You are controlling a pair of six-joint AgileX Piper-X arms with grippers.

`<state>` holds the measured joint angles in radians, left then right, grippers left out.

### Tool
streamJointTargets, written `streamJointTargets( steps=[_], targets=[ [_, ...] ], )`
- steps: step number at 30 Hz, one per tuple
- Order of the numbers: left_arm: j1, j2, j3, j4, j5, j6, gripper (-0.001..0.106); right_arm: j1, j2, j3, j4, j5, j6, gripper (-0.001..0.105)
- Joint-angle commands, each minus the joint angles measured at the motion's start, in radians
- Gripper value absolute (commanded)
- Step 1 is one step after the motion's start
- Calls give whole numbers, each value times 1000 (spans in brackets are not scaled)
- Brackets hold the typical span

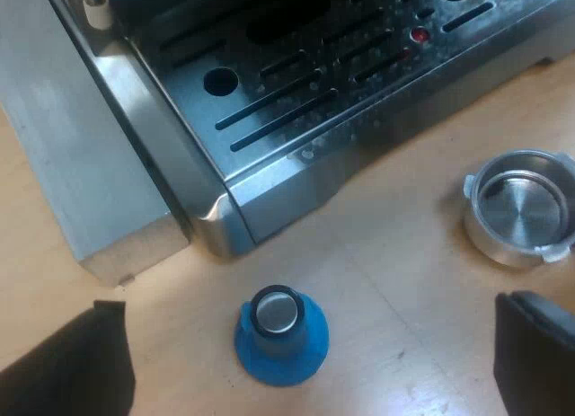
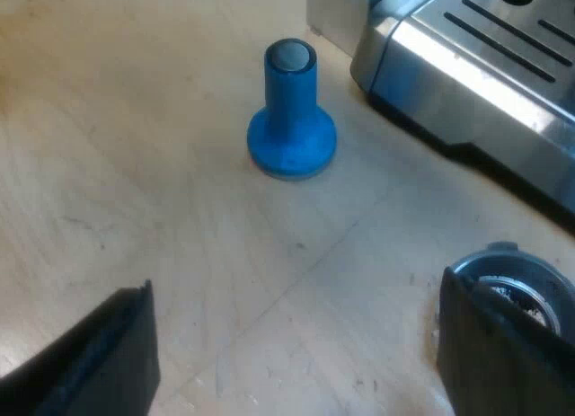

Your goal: Grind coffee beans and then tamp

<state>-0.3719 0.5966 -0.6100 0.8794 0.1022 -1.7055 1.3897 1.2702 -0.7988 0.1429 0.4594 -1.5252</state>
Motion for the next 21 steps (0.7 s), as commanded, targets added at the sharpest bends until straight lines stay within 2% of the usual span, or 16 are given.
streamJointTargets(
  steps=[1,7,11,21],
  targets=[
    [-1,39,-8,-38,5,2,83,-2,-2,-9,-12,9,14,67],
    [-1,175,-8,-77,-5,2,83,-2,-2,-9,-12,9,23,67],
    [-1,270,-8,-80,-46,7,83,-2,-2,-9,-12,9,23,67],
    [-1,486,-8,-128,-46,48,83,-2,-2,-9,-12,9,23,67]
  ],
)
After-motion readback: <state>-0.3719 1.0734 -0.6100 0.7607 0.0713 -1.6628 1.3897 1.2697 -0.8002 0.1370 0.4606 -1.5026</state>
